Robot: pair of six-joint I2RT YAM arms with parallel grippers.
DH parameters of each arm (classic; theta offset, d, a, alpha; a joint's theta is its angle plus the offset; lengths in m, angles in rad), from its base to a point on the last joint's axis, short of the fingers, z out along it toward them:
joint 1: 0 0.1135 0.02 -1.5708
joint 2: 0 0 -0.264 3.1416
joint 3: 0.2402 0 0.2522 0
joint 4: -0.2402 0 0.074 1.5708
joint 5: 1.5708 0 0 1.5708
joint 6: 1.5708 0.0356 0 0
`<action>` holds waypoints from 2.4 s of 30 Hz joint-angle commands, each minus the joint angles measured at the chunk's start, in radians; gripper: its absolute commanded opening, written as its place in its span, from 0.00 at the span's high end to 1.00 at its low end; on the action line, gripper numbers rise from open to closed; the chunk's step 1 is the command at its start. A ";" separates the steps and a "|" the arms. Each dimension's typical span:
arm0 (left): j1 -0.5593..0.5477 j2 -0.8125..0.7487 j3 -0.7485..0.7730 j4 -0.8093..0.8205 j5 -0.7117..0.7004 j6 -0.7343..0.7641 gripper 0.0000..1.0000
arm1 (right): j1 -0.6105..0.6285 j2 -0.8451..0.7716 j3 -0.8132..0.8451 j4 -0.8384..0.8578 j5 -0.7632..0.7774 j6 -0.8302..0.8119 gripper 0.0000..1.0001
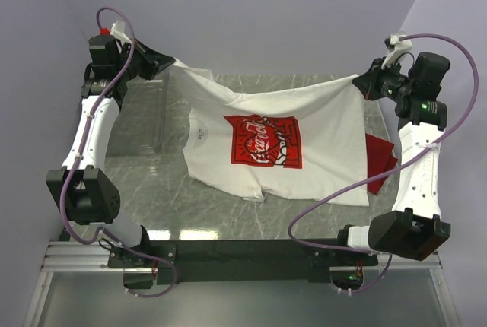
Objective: Fold and stack the t-shirts
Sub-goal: Flatten the tshirt out
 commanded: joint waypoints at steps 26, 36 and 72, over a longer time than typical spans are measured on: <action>-0.078 0.049 -0.237 0.107 0.009 0.091 0.99 | 0.017 0.064 -0.203 0.079 0.039 -0.133 1.00; -0.198 -0.034 -0.566 0.006 -0.031 0.215 0.99 | 0.000 0.019 -0.463 0.124 0.095 -0.231 1.00; -0.241 -0.001 -0.152 -0.333 -0.416 1.097 0.50 | 0.001 0.081 -0.475 0.108 0.038 -0.271 1.00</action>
